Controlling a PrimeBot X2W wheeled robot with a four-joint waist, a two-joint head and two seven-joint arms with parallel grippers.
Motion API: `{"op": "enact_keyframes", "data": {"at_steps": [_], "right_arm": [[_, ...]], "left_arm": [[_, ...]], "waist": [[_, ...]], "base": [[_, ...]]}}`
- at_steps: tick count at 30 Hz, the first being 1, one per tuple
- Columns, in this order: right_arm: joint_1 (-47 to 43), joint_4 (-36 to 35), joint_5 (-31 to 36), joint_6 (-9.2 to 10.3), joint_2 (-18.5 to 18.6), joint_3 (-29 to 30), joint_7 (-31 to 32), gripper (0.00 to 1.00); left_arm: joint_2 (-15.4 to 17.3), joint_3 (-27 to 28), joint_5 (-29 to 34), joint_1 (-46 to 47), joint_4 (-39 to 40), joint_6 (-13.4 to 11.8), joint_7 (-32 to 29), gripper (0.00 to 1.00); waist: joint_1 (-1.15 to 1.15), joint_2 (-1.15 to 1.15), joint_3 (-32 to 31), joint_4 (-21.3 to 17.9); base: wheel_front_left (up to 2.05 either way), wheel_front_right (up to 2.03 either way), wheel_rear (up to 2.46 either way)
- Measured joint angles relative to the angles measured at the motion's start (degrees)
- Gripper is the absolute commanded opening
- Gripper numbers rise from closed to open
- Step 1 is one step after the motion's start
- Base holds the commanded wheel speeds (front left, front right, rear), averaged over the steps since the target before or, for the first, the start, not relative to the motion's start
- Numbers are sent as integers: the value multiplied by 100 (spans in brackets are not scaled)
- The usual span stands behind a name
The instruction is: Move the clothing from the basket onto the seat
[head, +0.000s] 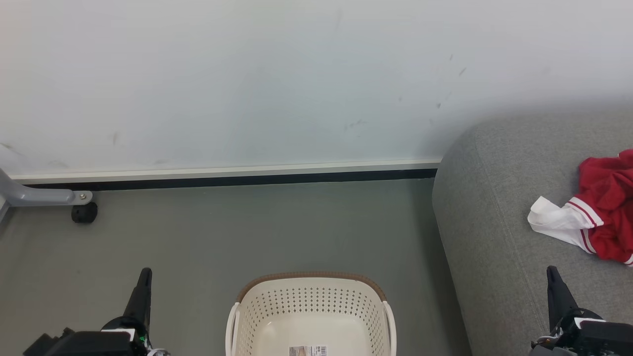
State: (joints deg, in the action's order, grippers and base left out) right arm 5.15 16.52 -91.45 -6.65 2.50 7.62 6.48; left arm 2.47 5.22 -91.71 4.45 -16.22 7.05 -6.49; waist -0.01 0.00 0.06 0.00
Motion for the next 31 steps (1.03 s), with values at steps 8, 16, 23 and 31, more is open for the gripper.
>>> {"op": "enact_keyframes", "data": {"at_steps": [8,16,23,31], "right_arm": [[0,0,0,0,0,0,0,0],[0,1,0,-9,-1,0,0,0],[1,1,-7,-18,-1,0,0,0],[1,1,-7,-18,-1,0,0,0]], "left_arm": [[0,-1,0,0,-1,0,0,0],[0,-1,0,0,-1,0,0,0],[0,-1,0,0,-2,0,0,0],[0,-1,0,0,-4,1,0,0]], "waist": [[0,0,0,0],[0,0,0,0],[0,0,0,0],[0,0,0,0]], "base": [[0,0,0],[0,0,0],[0,0,0],[0,0,0]]}}
